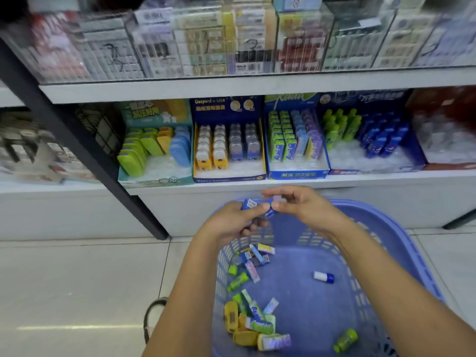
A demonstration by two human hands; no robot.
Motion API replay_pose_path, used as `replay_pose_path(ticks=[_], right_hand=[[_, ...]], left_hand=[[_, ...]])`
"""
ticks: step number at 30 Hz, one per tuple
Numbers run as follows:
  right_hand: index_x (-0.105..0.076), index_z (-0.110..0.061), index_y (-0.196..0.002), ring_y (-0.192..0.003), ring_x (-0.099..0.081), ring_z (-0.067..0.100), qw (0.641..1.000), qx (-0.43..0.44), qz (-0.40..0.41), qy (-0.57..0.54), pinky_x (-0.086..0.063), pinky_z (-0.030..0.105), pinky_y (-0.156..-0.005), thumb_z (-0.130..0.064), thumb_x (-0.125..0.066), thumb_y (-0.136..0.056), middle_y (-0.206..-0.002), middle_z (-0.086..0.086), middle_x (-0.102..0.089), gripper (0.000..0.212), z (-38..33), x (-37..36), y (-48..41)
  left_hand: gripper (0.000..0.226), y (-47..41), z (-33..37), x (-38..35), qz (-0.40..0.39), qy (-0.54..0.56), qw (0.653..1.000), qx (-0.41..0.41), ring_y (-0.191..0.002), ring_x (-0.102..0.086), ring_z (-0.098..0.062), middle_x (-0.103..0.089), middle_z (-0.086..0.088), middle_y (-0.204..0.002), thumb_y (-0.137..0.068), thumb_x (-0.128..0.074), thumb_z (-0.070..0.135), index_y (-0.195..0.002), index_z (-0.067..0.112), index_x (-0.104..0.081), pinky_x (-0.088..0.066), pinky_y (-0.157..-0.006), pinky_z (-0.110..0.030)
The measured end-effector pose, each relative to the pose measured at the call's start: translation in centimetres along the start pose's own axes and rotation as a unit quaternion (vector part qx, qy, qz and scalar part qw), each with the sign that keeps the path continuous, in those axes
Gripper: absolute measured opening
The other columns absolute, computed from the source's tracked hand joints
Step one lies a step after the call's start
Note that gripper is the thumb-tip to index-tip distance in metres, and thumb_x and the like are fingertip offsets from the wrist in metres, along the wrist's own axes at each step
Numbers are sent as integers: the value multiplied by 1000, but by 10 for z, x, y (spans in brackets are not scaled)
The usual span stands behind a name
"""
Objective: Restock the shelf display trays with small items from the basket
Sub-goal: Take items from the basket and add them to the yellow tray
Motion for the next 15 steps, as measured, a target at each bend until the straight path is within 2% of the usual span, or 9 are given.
replay_pose_path(ticks=[2, 4, 6, 8, 11, 15], right_hand=[[-63, -21, -103, -90, -59, 8, 997, 40, 57, 21, -49, 19, -83, -3, -67, -83, -102, 4, -62, 28, -13, -2, -3], [-63, -27, -95, -83, -59, 13, 986, 83, 133, 49, -50, 26, -81, -7, -71, -81, -96, 2, -60, 26, -28, 0, -8], [-65, -33, -97, -83, -60, 12, 963, 137, 198, 125, -49, 20, -78, -13, -68, -84, -95, -2, -60, 25, -46, 6, -16], [-65, -31, -107, -84, -57, 4, 930, 184, 236, 215, -44, 7, -75, -14, -65, -86, -93, -6, -59, 27, -64, 10, -26], [-64, -18, -107, -79, -54, 0, 912, 203, 235, 267, -44, 3, -73, -11, -67, -84, -91, -6, -59, 23, -80, 7, -46], [-63, -5, -105, -91, -59, 20, 901, 191, 168, 352, -51, 32, -86, -4, -67, -83, -99, 8, -61, 22, -82, -1, -66]], left_hand=[[15, 5, 8, 4, 18, 22, 999, -32, -45, -41, -1, -64, -2, -71, -92, -60, 25, -94, 11, -65, -33, -43, -12], [16, 9, 16, 11, 51, 51, 996, -60, -46, -43, -2, -64, 1, -68, -94, -57, 28, -93, 13, -63, -35, -44, -13], [25, 12, 23, 21, 88, 87, 990, -67, -47, -45, -6, -62, -1, -68, -96, -51, 36, -94, 13, -60, -37, -44, -16], [37, 14, 28, 29, 108, 139, 983, -61, -50, -45, -10, -59, -4, -68, -98, -42, 42, -96, 8, -59, -36, -44, -19], [48, 15, 33, 35, 105, 219, 968, -61, -49, -44, -13, -54, -5, -64, -100, -34, 44, -92, 4, -60, -34, -41, -20], [46, 12, 34, 38, 115, 264, 955, -74, -45, -44, -10, -51, -2, -60, -99, -37, 45, -84, 7, -59, -32, -38, -18]])
Point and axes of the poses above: each hand's wrist, its own y-axis away from the middle knuckle, its own x-axis out of the back of the hand, z = x × y, the point moved 3 cm from there along -y, towards the middle knuckle
